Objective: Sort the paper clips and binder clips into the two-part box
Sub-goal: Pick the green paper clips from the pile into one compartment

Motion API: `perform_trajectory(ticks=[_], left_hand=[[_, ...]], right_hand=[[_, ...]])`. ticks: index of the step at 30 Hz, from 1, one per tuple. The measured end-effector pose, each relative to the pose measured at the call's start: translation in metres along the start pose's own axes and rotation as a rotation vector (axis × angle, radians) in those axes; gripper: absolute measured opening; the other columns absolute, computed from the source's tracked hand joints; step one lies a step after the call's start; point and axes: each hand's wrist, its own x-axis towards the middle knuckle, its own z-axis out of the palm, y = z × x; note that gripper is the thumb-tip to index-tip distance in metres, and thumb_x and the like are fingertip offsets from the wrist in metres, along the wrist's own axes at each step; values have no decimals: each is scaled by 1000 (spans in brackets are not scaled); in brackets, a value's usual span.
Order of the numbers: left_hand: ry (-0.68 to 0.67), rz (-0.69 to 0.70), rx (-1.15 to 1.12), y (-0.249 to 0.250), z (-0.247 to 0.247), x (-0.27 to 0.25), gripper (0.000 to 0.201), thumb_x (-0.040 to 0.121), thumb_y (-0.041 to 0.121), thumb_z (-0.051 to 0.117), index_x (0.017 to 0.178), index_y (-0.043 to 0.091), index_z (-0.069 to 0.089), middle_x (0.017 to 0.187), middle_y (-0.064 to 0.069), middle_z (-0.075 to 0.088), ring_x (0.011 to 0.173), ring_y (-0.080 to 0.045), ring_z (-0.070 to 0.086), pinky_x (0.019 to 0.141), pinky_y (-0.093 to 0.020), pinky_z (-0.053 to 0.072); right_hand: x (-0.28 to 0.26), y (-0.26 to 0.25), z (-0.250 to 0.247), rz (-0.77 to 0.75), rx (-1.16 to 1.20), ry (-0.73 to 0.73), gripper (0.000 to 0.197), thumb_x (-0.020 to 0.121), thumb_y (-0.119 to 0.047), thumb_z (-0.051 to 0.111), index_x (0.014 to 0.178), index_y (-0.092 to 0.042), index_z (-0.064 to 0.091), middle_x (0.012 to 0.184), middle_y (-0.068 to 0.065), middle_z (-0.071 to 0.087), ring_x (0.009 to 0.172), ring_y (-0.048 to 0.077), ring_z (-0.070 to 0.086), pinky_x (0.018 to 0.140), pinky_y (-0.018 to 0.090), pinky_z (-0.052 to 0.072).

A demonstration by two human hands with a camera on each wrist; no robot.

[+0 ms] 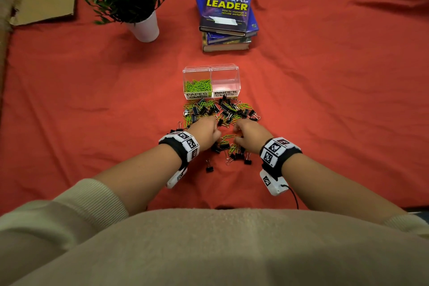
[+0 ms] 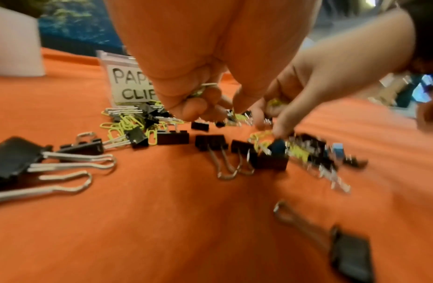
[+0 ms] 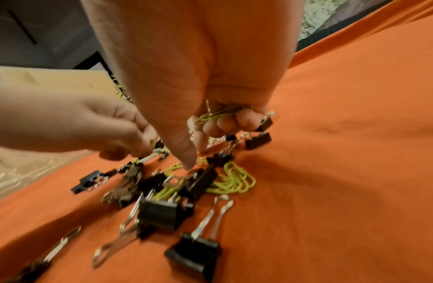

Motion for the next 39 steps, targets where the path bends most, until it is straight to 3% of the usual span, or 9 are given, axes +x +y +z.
perform_trajectory(ticks=[3, 8, 12, 17, 20, 26, 30, 36, 39], left_hand=[[46, -49, -181, 0, -5, -2, 8, 89, 17, 51, 86, 14, 45, 72, 1, 50, 63, -18, 46, 55, -28, 35], [-26, -85, -338, 3, -4, 0, 10, 93, 13, 39, 96, 19, 47, 80, -4, 58, 61, -15, 47, 61, -28, 40], [-38, -100, -250, 12, -2, -4, 19, 96, 13, 36, 101, 10, 54, 74, 0, 54, 62, -17, 48, 55, -27, 33], [-59, -63, 4, 7, 12, -8, 20, 93, 34, 53, 98, 14, 49, 90, -6, 62, 82, -25, 60, 66, -32, 44], [-86, -37, 91, 2, 13, -13, 28, 89, 31, 61, 106, 13, 48, 99, -5, 62, 88, -24, 61, 67, -31, 45], [-86, -45, 90, -1, 5, -16, 27, 85, 20, 61, 108, 13, 49, 99, -2, 60, 84, -21, 56, 67, -29, 42], [-49, -18, 152, 10, 12, -12, 29, 87, 29, 61, 107, 13, 49, 103, -7, 63, 91, -28, 62, 75, -39, 53], [-19, -11, 270, 22, 21, -6, 30, 92, 28, 57, 112, 7, 48, 108, -13, 64, 99, -36, 62, 77, -42, 49], [-37, -21, 283, 22, 22, -7, 25, 93, 22, 53, 111, 6, 49, 107, -15, 64, 96, -35, 63, 76, -41, 49]], right_hand=[[-2, -5, 5, 59, -54, -10, 18, 87, -22, 57, 99, -9, 54, 106, 11, 58, 95, 29, 58, 79, 39, 50], [-7, -10, 3, 62, -4, -27, 15, 92, -15, 47, 95, -4, 57, 97, 14, 61, 84, 28, 58, 69, 33, 43], [-9, -9, -9, 116, 268, 8, 17, 94, -19, 48, 93, -6, 59, 76, 3, 59, 54, 14, 48, 48, 24, 39], [-7, -1, -23, 210, 581, 26, 13, 91, -23, 56, 90, -12, 62, 83, 5, 68, 59, 18, 56, 57, 30, 45], [-9, 3, -26, 236, 707, 43, 10, 93, -19, 55, 83, -16, 56, 66, -5, 62, 50, 5, 52, 52, 20, 42], [-8, 8, -30, 250, 706, 64, 10, 96, -17, 50, 87, -14, 53, 73, 1, 61, 49, 2, 50, 47, 13, 39], [-8, 7, -27, 239, 612, 84, 9, 95, -20, 52, 90, -14, 56, 73, -7, 56, 62, 3, 50, 57, 20, 39], [-7, 7, -17, 214, 590, 21, 13, 93, -15, 54, 99, -13, 65, 99, 21, 69, 75, 32, 59, 70, 36, 49], [-7, 6, -18, 205, 584, 18, 17, 93, -16, 54, 98, -10, 69, 101, 9, 71, 91, 33, 63, 85, 40, 50]])
